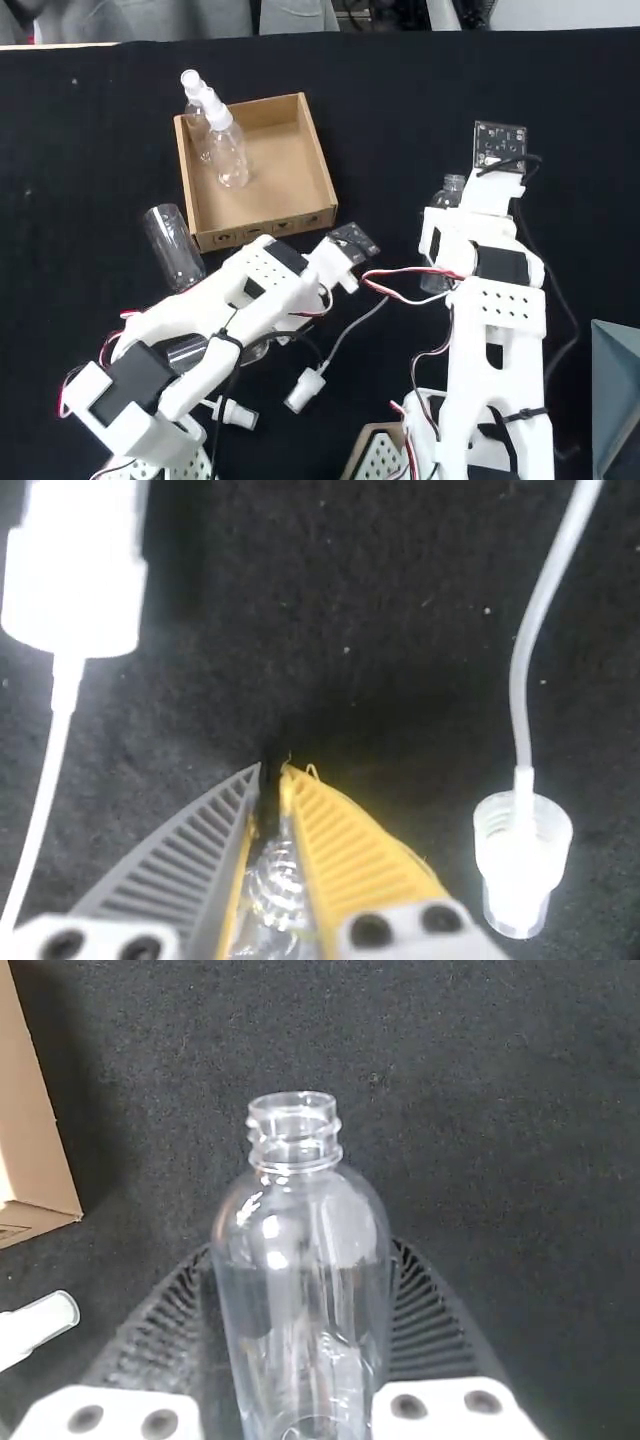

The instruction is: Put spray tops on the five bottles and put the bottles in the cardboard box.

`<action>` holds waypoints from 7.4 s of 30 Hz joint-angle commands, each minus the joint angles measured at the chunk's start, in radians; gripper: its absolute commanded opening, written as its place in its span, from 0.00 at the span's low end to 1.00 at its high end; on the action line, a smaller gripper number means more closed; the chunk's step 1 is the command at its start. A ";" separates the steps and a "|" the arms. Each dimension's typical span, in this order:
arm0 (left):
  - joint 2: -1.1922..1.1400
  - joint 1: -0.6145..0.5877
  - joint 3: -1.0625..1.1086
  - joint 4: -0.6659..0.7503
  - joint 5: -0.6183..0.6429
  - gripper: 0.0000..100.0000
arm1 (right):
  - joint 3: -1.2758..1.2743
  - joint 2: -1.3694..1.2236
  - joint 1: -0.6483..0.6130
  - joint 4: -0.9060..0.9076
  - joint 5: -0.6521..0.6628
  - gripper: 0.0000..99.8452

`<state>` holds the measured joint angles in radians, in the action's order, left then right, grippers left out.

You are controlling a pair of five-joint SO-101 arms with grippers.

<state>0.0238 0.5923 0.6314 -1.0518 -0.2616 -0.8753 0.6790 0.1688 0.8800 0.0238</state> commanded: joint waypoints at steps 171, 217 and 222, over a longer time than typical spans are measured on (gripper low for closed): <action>0.397 -0.090 -0.285 -0.255 -0.018 0.03 | -0.064 0.096 -0.005 -0.118 -0.008 0.05; 1.048 -0.259 0.249 0.315 0.347 0.03 | -0.585 0.943 -0.269 -0.262 0.002 0.05; 1.160 -0.306 0.331 0.399 0.348 0.03 | -0.656 1.081 -0.282 -0.262 0.003 0.05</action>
<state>1.0856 0.3253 0.9429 -0.7265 0.0790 -1.5228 1.6717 -0.0875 0.6498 0.0238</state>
